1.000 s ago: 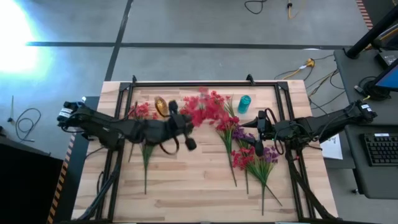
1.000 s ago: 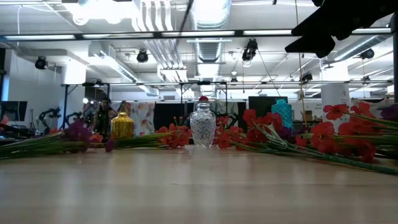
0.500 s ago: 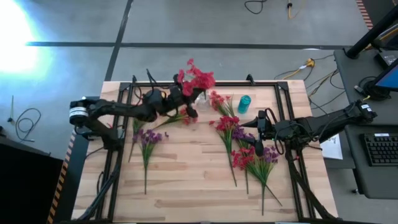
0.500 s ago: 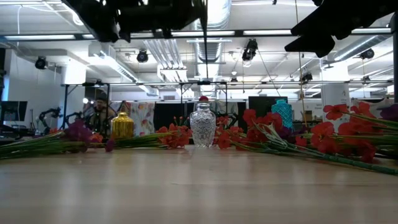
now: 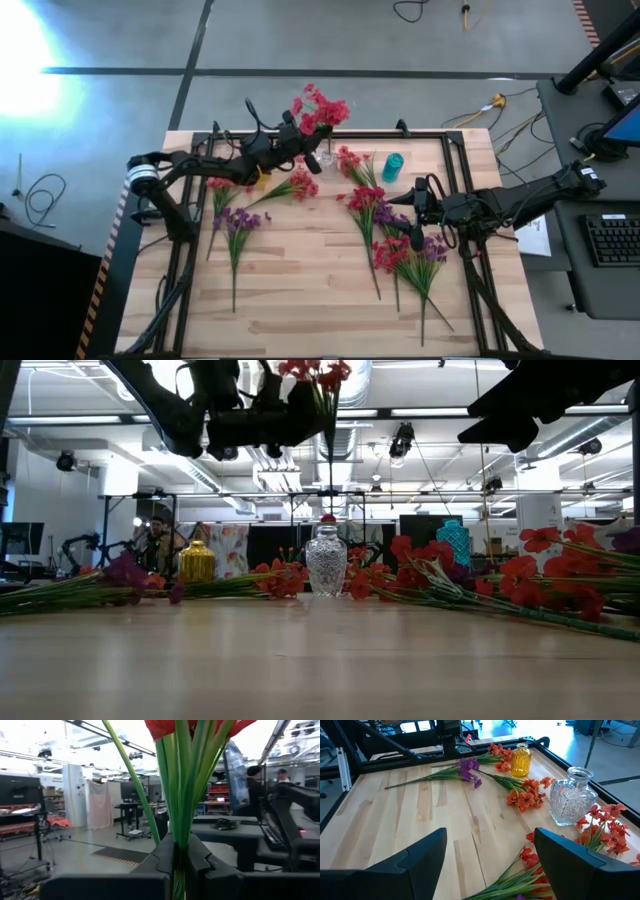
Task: Sort flowers into vase by color
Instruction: Put the red flowers into the transparent vase, then put the purple flowers into the blue vase
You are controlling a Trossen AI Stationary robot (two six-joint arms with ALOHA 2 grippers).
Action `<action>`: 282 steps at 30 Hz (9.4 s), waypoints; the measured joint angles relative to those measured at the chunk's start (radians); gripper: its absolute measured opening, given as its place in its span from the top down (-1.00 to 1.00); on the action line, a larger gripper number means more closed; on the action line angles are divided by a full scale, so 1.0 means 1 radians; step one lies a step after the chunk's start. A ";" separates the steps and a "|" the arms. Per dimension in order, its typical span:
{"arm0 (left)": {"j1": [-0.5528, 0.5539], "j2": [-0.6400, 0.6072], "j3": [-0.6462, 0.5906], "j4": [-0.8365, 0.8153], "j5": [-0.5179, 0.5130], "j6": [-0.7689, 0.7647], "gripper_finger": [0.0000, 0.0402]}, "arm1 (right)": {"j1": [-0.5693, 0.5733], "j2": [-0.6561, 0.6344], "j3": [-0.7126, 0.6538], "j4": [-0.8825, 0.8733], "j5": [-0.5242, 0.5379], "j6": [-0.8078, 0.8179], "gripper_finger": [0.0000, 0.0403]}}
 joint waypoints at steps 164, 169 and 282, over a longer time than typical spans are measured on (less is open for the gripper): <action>-0.873 0.049 0.346 -2.271 -0.012 -1.683 -0.17 | 0.000 0.000 0.000 -0.001 0.000 -0.085 -0.44; -0.912 0.049 0.346 -2.271 -0.015 -1.751 -0.16 | 0.000 0.000 0.000 0.035 0.000 -0.118 -0.44; -1.029 0.043 0.416 -1.922 -0.261 -0.836 -0.38 | 0.128 0.513 0.436 -0.488 -0.286 0.811 -0.37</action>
